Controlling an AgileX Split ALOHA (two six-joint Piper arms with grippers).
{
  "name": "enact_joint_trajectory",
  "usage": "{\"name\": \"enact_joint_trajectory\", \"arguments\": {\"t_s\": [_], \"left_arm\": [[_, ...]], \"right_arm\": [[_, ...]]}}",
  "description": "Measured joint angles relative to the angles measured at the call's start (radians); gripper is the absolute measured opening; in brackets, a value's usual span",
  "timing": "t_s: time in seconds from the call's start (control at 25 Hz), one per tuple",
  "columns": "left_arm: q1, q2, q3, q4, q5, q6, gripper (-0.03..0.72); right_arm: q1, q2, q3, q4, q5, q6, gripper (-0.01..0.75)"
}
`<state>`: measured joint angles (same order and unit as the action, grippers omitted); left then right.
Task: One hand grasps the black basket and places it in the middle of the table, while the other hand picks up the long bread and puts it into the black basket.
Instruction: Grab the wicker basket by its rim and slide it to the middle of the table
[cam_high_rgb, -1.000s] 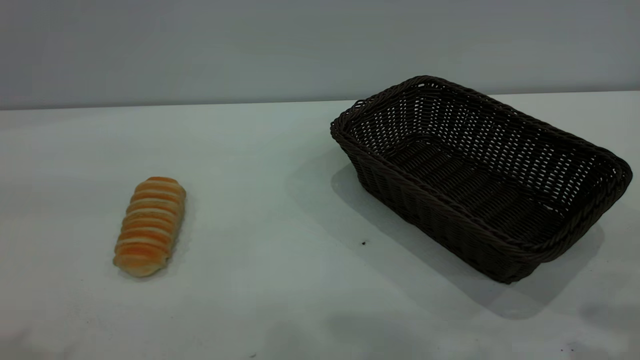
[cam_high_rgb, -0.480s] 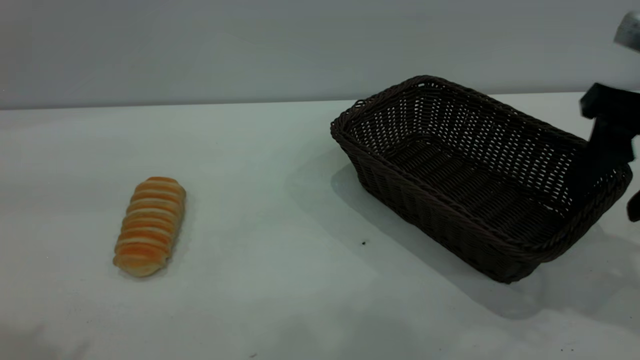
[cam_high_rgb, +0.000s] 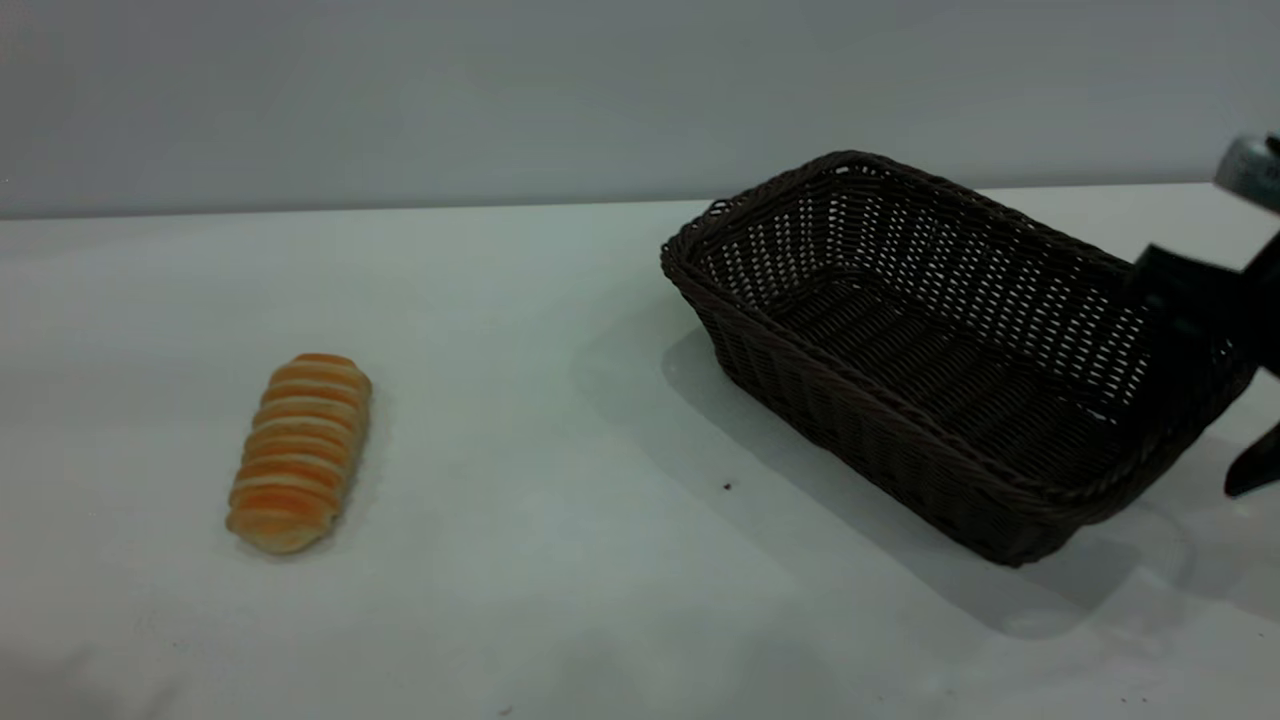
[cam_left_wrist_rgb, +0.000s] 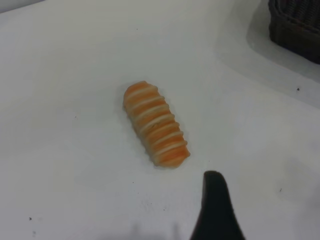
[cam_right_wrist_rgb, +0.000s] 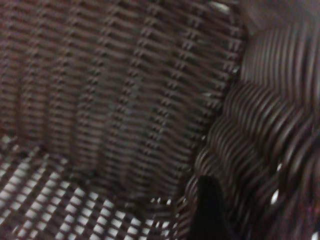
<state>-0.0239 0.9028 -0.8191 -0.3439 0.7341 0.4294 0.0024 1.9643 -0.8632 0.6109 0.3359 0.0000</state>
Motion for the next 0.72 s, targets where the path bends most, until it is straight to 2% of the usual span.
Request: {"name": "enact_joint_trajectory", "arguments": {"t_s": [0.08, 0.2, 0.28, 0.4, 0.48, 0.72], "left_arm": [[0.0, 0.0, 0.0, 0.0, 0.0, 0.0, 0.549], [0.0, 0.0, 0.0, 0.0, 0.0, 0.0, 0.549], [0.0, 0.0, 0.0, 0.0, 0.0, 0.0, 0.549], [0.0, 0.0, 0.0, 0.0, 0.0, 0.001, 0.549], [0.0, 0.0, 0.0, 0.0, 0.0, 0.001, 0.549], [0.0, 0.0, 0.0, 0.0, 0.001, 0.001, 0.549]], "right_arm": [[0.0, 0.037, -0.016, 0.013, -0.013, 0.0, 0.554], [0.0, 0.086, -0.049, 0.024, -0.016, 0.0, 0.469], [0.0, 0.105, -0.063, 0.029, -0.016, 0.0, 0.377], [0.0, 0.107, -0.071, 0.051, -0.005, 0.02, 0.171], [-0.002, 0.107, -0.075, 0.062, -0.002, 0.023, 0.094], [-0.002, 0.104, -0.096, 0.051, 0.053, -0.034, 0.094]]}}
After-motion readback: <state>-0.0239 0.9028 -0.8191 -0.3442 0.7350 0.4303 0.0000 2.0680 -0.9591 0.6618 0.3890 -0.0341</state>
